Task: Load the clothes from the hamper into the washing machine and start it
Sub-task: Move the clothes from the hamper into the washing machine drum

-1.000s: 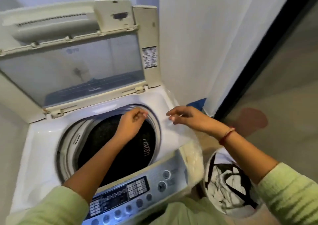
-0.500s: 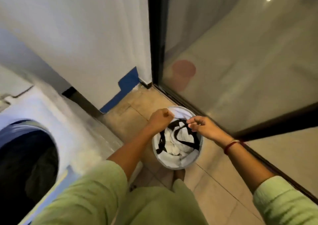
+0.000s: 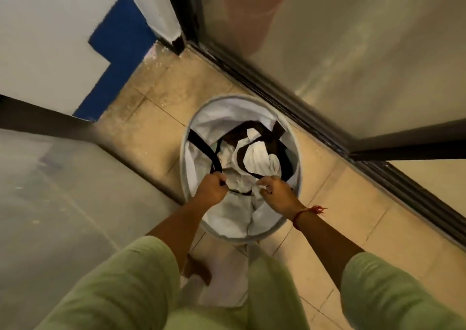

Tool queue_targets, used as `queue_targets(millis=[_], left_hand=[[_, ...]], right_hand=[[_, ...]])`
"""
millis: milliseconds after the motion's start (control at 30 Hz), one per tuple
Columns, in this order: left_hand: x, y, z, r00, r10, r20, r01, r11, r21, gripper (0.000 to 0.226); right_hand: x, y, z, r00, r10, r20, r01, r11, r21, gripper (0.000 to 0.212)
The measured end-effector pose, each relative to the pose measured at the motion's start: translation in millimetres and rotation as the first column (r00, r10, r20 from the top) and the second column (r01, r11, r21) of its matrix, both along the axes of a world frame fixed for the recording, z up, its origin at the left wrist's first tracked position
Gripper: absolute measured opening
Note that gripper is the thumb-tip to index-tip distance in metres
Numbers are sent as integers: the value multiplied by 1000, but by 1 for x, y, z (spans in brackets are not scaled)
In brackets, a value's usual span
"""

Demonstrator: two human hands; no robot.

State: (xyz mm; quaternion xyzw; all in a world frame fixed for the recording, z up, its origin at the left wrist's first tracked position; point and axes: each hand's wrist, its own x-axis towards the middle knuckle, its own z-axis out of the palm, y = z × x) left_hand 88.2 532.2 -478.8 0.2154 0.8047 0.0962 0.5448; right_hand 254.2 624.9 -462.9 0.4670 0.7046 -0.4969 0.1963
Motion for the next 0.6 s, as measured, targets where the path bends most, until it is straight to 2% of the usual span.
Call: queue_targets(millis=[67,200,300,367,467,500,600], left_hand=[[3,9,-41,1000,21,8,-21,1000,-13,38],[10,23,-119,986,164,27,-163,985,-54,63],[18,35,-144,946,318,-62,-321,946,-47,72],[27,45,-149,920,389,-37,-391,917,-74,65],[44,65,-155,851,480,215,-476,876,-71,54],[49,70,-159,825,508,246,-511,858,-58,51],[53,83,-158,802,552,227,-567,824,2,28]], right_hand=[[-2,-5,-38,997,70,-10,-71,997,-36,30],[-8,-20,-100,970,230,80,-217,966,-143,37],[-15,-17,-129,930,306,202,-301,952,-53,48],[-18,-8,-140,943,250,221,-271,960,71,60],[-21,9,-139,986,100,130,-133,952,277,67],[-22,13,-137,994,56,93,-84,938,335,70],[-21,24,-139,996,-54,78,25,942,335,79]])
